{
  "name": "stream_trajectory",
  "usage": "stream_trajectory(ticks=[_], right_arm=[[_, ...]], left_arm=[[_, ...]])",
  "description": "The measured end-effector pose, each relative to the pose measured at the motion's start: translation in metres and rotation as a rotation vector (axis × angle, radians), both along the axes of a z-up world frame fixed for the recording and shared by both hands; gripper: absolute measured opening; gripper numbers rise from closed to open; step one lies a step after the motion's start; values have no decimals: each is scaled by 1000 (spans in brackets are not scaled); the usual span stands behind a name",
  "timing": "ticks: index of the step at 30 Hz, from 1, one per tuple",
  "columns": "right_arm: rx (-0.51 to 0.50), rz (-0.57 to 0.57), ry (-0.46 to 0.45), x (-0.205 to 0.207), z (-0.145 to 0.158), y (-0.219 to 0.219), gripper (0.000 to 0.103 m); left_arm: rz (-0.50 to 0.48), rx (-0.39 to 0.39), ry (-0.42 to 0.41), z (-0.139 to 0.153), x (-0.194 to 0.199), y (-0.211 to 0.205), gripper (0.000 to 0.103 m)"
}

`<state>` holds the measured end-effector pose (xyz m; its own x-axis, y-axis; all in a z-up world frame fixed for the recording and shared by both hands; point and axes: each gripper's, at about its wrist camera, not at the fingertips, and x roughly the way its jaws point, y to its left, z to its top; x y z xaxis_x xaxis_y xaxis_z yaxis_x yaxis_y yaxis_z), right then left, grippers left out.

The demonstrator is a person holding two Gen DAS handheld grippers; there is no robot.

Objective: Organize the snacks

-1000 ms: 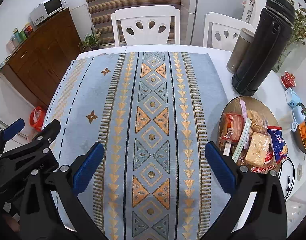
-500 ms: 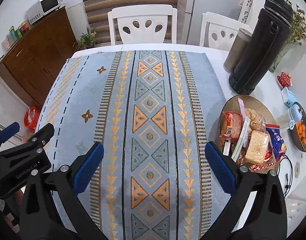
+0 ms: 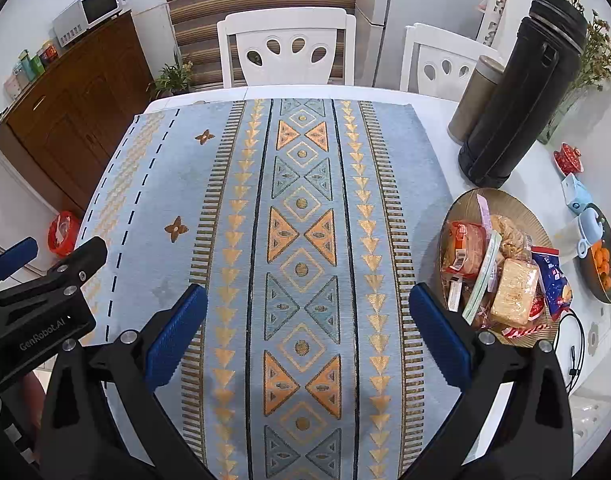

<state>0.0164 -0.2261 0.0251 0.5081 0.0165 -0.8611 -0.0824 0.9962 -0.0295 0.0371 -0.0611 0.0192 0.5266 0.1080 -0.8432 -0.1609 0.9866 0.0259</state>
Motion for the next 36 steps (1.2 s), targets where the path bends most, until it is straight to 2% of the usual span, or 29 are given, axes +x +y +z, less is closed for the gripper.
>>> stream_trajectory(ticks=[10,36], right_arm=[[3,-9,-2,-2,2,-1,100],[8,-32,13,-4,-1,-5,100]], left_arm=[[-2,-24,-9,6,-1,0,98],[-8,5,13,3,-2,-6,98]])
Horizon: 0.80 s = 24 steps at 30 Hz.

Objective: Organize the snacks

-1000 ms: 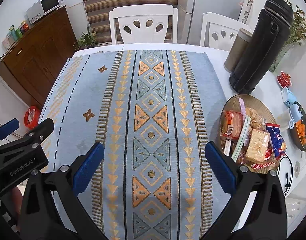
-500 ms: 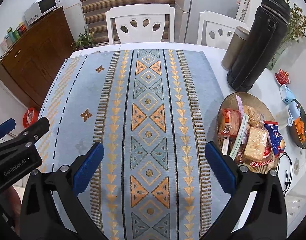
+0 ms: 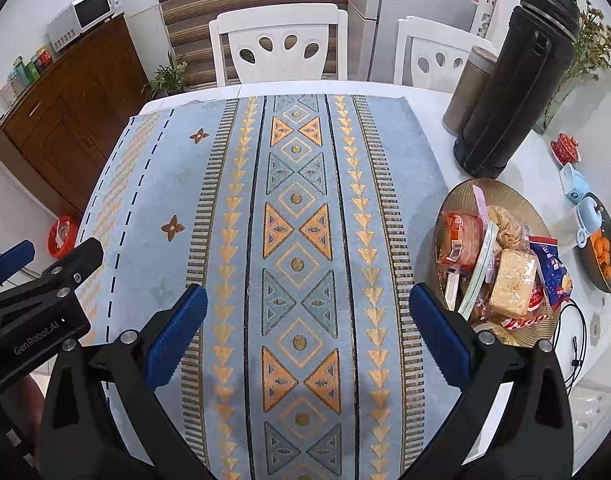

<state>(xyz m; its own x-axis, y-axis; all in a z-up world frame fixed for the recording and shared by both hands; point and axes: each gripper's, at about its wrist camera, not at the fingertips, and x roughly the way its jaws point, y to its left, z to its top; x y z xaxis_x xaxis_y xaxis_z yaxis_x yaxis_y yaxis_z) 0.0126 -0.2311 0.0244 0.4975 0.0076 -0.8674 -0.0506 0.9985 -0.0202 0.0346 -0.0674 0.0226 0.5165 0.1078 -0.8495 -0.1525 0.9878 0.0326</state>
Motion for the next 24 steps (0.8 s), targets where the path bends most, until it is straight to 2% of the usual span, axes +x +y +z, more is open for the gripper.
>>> stream_trajectory(ticks=[24], right_arm=[[11,-7,8,-2,-2,-2,100]], left_arm=[[-1,16,10,0,-1,2,98]])
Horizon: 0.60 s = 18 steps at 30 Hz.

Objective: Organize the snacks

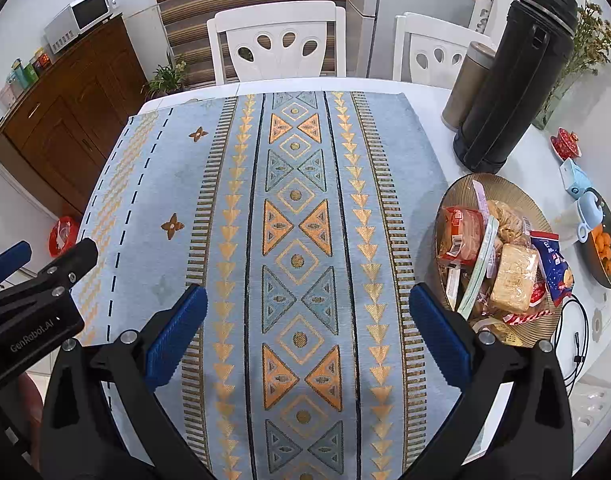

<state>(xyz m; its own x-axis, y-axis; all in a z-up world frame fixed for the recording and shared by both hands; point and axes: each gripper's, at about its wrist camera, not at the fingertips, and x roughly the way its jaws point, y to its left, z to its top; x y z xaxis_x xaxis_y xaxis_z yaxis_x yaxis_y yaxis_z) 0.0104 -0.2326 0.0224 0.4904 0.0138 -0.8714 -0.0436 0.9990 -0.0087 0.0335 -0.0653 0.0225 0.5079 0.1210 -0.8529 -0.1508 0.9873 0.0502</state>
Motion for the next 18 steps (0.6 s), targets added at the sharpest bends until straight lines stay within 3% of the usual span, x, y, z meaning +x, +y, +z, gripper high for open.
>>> stream_trajectory(ticks=[18], right_arm=[[-7,-13,14,-2,-6,-5,100]], left_arm=[[-25,7,14,-4,1,-10,98]])
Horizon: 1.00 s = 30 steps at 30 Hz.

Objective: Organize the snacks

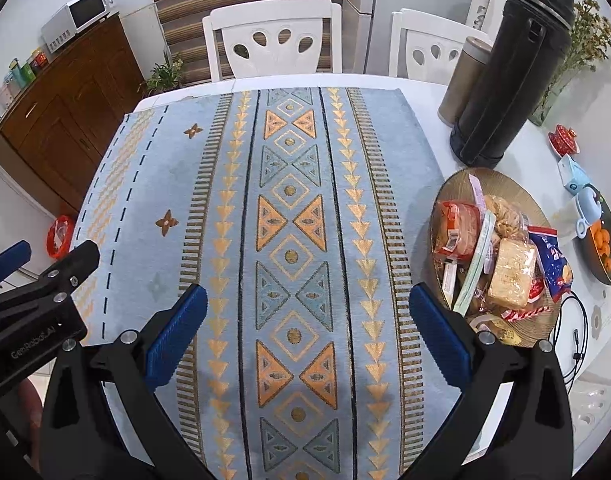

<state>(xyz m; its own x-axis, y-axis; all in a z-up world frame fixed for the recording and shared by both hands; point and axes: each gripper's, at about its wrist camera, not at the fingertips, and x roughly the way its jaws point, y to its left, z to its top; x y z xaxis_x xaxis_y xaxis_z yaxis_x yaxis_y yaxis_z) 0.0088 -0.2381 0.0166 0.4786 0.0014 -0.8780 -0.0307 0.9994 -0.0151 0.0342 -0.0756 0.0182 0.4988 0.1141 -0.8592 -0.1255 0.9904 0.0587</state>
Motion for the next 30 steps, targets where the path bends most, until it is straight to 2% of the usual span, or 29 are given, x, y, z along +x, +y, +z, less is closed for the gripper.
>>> stream_trajectory(ticks=[3,18,24,30], right_arm=[[3,1,27,1,-6,-4,100],[-7,3,22,-1,-4,0,100],[-5,1,23,0,-3,1,100],[-3,1,22,0,-3,2,100]], left_arm=[[-5,4,4,-2,0,-2,98],[4,-4,6,-3,-1,-1,98],[1,63,-12,-1,-3,-7,98],[0,56,-6,-2,-2,-4,98]])
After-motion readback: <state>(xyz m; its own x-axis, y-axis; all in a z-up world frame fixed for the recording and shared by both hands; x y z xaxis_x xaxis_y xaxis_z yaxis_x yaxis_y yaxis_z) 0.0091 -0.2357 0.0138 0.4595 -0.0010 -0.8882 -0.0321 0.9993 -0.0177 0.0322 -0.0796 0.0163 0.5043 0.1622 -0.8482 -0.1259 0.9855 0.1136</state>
